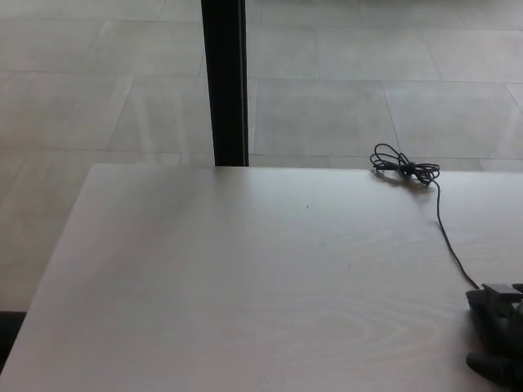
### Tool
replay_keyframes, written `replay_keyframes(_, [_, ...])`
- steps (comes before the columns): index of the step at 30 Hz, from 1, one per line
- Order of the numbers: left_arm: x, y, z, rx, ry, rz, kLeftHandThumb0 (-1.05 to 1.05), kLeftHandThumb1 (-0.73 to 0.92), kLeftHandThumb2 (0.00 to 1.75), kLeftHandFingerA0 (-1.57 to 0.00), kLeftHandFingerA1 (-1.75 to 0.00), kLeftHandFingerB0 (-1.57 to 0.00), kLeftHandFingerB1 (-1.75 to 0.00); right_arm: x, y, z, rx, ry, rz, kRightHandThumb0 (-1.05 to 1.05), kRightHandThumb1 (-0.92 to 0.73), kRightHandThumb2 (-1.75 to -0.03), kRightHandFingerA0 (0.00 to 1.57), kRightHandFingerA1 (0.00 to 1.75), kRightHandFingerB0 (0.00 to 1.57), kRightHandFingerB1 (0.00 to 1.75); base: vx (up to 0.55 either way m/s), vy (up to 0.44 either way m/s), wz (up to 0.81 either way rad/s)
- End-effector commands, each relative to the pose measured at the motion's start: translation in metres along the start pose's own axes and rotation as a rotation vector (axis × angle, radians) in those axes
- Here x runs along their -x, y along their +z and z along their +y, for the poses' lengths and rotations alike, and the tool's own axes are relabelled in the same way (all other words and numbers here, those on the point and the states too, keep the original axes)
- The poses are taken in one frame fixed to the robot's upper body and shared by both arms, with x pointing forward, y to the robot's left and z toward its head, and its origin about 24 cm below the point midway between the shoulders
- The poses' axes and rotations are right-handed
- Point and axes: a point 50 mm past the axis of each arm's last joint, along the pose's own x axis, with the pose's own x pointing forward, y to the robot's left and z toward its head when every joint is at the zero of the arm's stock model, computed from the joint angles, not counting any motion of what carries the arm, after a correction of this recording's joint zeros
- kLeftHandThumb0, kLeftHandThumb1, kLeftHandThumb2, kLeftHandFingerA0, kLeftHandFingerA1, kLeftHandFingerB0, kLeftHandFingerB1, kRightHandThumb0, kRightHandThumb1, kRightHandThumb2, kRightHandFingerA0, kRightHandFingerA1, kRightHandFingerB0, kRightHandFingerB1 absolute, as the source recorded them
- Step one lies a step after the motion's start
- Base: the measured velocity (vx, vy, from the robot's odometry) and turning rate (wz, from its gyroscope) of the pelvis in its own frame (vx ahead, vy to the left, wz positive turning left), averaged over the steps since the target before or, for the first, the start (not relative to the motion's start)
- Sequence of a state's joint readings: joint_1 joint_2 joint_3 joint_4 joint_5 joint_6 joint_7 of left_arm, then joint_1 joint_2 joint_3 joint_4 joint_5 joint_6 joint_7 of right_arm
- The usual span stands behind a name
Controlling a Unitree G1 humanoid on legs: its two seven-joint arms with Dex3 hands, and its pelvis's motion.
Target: The robot uses its right fingers to click on the left button of the black mouse placed on the table.
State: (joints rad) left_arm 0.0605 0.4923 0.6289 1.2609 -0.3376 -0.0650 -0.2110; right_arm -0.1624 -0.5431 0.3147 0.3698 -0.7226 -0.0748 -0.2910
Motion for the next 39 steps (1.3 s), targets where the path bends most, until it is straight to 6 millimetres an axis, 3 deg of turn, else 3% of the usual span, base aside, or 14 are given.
replay_keyframes(1, [0.001, 0.002, 0.006, 0.015, 0.014, -0.014, -0.91, 0.92, 0.82, -0.54, -0.67, -0.46, -0.49, -0.001, -0.003, 0.000, -0.027, 0.007, 0.026, -0.78, -0.89, -0.67, 0.28, 0.43, 0.40, 0.34, 0.00, 0.000, 0.00])
replay_keyframes(6, [0.002, 0.001, 0.007, 0.016, 0.025, -0.012, -0.88, 0.92, 0.80, -0.60, -0.68, -0.50, -0.47, -0.002, -0.006, 0.000, -0.090, 0.008, 0.040, -0.76, -0.85, -0.66, 0.24, 0.46, 0.40, 0.35, 0.00, 0.000, 0.00])
replay_keyframes(7, [0.002, 0.001, 0.007, 0.014, 0.010, -0.024, -0.89, 0.92, 0.83, -0.53, -0.71, -0.46, -0.49, -0.002, -0.009, 0.001, -0.155, 0.011, 0.064, -0.76, -0.66, -0.98, 0.20, 0.53, 0.31, 0.48, 0.00, 0.000, 0.00])
replay_keyframes(14, [0.003, -0.003, 0.009, 0.022, 0.008, -0.009, -0.94, 0.92, 0.81, -0.55, -0.66, -0.45, -0.47, 0.002, -0.023, -0.001, -0.212, -0.032, 0.115, -0.73, -0.66, -0.97, 0.18, 0.53, 0.31, 0.48, 0.00, 0.000, 0.00])
replay_keyframes(15, [0.003, -0.002, 0.009, 0.023, 0.018, -0.012, -0.89, 0.92, 0.80, -0.59, -0.66, -0.49, -0.49, 0.002, -0.026, -0.001, -0.236, -0.046, 0.117, -0.72, -0.82, -0.64, 0.21, 0.48, 0.40, 0.38, 0.00, 0.000, 0.00])
replay_keyframes(16, [0.004, -0.002, 0.010, 0.025, 0.020, -0.012, -0.89, 0.92, 0.80, -0.59, -0.66, -0.49, -0.49, 0.001, -0.025, -0.001, -0.238, -0.046, 0.113, -0.72, -0.82, -0.64, 0.21, 0.48, 0.40, 0.38, 0.00, 0.000, 0.00])
replay_keyframes(17, [0.004, -0.002, 0.010, 0.026, 0.015, -0.013, -0.91, 0.92, 0.81, -0.58, -0.69, -0.50, -0.49, 0.000, -0.029, -0.003, -0.231, -0.050, 0.130, -0.74, -0.67, -0.97, 0.19, 0.53, 0.30, 0.48, 0.00, 0.000, 0.00])
replay_keyframes(18, [0.004, -0.002, 0.011, 0.038, 0.006, -0.014, -0.90, 0.92, 0.80, -0.55, -0.67, -0.50, -0.49, 0.000, -0.033, -0.006, -0.256, -0.064, 0.147, -0.71, -0.83, -0.64, 0.20, 0.46, 0.39, 0.38, 0.00, 0.000, 0.00])
replay_keyframes(20, [0.004, -0.002, 0.011, 0.024, 0.007, -0.013, -0.93, 0.92, 0.83, -0.56, -0.63, -0.49, -0.49, -0.001, -0.034, -0.007, -0.269, -0.074, 0.153, -0.71, -0.82, -0.64, 0.21, 0.46, 0.39, 0.38, 0.00, 0.000, 0.00])
replay_keyframes(21, [0.004, -0.002, 0.011, 0.000, 0.011, -0.010, -0.93, 0.92, 0.83, -0.56, -0.63, -0.49, -0.49, -0.001, -0.035, -0.008, -0.268, -0.081, 0.158, -0.71, -0.82, -0.64, 0.21, 0.46, 0.39, 0.38, 0.00, 0.000, 0.00])
replay_keyframes(22, [0.004, -0.003, 0.011, 0.011, 0.007, -0.004, -0.89, 0.92, 0.82, -0.53, -0.61, -0.46, -0.45, 0.000, -0.037, -0.008, -0.269, -0.073, 0.164, -0.73, -0.66, -0.95, 0.17, 0.51, 0.29, 0.48, 0.00, 0.000, 0.00])
replay_keyframes(33, [0.004, -0.003, 0.010, 0.009, 0.002, -0.013, -0.91, 0.92, 0.82, -0.49, -0.61, -0.46, -0.47, 0.004, -0.029, 0.003, -0.288, -0.013, 0.123, -0.71, -0.64, -0.96, 0.13, 0.52, 0.30, 0.49, 0.00, 0.000, 0.00])
replay_keyframes(36, [0.004, -0.003, 0.010, 0.013, -0.006, -0.008, -0.96, 0.91, 0.85, -0.50, -0.64, -0.44, -0.47, 0.003, -0.026, 0.003, -0.201, 0.001, 0.111, -0.74, -0.66, -0.99, 0.15, 0.52, 0.30, 0.48, 0.00, 0.000, 0.00])
replay_keyframes(39, [0.003, -0.003, 0.010, 0.030, 0.018, -0.007, -0.91, 0.92, 0.82, -0.56, -0.68, -0.50, -0.49, 0.003, -0.024, 0.003, -0.219, 0.008, 0.107, -0.72, -0.65, -0.96, 0.15, 0.51, 0.29, 0.47, 0.00, 0.000, 0.00])
